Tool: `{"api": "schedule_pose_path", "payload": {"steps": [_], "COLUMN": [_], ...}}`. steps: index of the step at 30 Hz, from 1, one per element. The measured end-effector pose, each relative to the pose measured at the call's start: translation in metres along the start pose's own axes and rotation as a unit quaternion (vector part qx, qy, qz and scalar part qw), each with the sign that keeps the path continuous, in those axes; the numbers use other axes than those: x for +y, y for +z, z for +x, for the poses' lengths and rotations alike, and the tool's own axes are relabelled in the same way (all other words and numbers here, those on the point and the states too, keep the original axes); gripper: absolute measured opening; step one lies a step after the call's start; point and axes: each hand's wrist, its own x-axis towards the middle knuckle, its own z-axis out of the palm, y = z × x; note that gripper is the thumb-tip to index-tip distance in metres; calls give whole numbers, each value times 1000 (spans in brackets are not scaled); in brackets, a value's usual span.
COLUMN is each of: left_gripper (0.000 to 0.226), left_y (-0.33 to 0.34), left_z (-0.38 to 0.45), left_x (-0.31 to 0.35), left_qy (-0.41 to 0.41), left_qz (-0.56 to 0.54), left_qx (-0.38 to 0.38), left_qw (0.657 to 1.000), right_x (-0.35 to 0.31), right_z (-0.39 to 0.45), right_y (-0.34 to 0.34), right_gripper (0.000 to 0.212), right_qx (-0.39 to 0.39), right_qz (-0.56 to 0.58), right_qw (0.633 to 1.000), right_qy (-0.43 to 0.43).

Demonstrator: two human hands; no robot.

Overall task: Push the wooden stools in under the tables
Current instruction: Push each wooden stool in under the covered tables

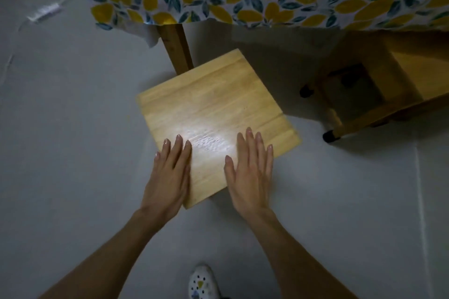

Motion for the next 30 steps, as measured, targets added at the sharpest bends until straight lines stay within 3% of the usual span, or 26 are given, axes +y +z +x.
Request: {"api": "schedule_pose_path", "payload": {"steps": [13,30], "left_gripper": [59,62], "left_y": [22,0], "left_z": [27,214], "left_x": [-6,36], "left_qy": [31,48], "left_qz": [-48,13], "left_qx": [23,40], "left_qw": [998,998], "right_x": [10,63], "right_z": [10,196], "right_y": [23,8], "right_gripper": [62,65], "right_qx": [-22,-20], "right_qz": [-46,-70], "right_qw": [999,997], "right_qy": [10,-10]}}
